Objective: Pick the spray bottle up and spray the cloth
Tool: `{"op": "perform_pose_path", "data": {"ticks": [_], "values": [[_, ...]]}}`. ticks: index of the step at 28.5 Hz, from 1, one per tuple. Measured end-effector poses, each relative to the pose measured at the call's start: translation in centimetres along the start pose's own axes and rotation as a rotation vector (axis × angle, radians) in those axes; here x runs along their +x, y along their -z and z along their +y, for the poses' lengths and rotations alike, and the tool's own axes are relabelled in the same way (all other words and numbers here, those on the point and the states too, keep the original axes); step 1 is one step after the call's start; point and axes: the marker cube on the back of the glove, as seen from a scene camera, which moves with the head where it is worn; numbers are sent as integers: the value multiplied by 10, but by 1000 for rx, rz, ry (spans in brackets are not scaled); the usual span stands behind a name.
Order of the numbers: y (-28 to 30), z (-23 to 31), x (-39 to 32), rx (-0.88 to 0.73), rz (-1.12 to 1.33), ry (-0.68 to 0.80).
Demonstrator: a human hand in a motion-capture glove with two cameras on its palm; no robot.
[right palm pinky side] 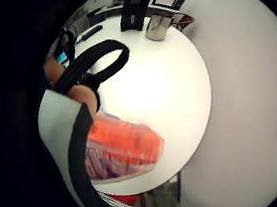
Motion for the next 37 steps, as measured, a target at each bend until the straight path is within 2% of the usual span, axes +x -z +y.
{"op": "perform_pose_path", "data": {"ticks": [9,16,37], "values": [[-6,-12,-23,-210,209,60],[-19,-6,-17,-274,214,61],[4,-12,-22,-165,221,66]]}}
